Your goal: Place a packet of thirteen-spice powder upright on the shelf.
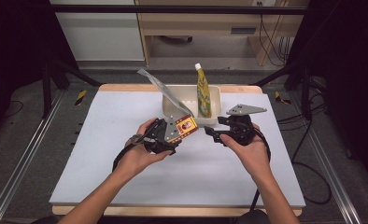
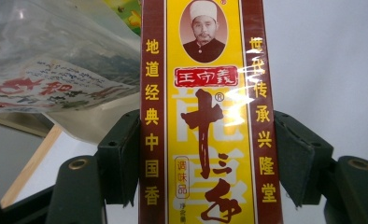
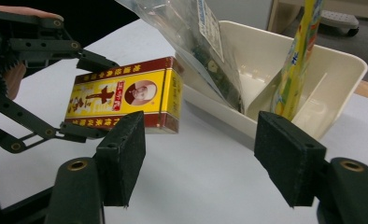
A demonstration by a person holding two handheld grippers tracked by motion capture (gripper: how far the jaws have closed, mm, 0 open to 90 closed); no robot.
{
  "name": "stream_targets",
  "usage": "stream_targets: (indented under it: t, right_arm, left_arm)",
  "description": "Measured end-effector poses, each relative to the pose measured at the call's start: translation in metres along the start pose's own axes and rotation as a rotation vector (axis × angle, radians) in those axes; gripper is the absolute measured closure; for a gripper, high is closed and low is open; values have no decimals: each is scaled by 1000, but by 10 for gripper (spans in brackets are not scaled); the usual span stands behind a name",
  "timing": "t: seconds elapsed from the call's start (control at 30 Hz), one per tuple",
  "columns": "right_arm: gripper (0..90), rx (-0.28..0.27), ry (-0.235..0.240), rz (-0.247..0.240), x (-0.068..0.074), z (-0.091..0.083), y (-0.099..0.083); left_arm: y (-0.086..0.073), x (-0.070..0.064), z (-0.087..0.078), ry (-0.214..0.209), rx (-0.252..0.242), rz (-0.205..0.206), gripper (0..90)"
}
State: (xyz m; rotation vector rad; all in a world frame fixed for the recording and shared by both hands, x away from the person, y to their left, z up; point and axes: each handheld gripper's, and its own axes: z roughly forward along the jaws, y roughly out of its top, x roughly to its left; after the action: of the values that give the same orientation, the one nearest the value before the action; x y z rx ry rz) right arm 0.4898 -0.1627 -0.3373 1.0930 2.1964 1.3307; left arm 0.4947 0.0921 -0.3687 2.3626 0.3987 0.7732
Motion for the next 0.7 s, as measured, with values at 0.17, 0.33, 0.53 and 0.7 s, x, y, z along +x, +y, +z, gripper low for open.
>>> stream_targets:
  t: [0.17, 0.33, 0.53, 0.7]
  right_arm:
    - [362, 15, 22, 7, 1, 6, 7]
    - [363, 31, 50, 14, 1, 13, 10]
    - [358, 64, 72, 24, 3, 24, 11]
    - [348, 73, 108, 49, 0, 32, 12]
  left_arm:
    - [2, -2, -1, 2, -9, 7, 319]
    - [3, -3, -1, 8, -17, 16, 319]
    - [5, -7, -2, 5, -28, 19, 319]
    - [7, -9, -2, 3, -35, 25, 319]
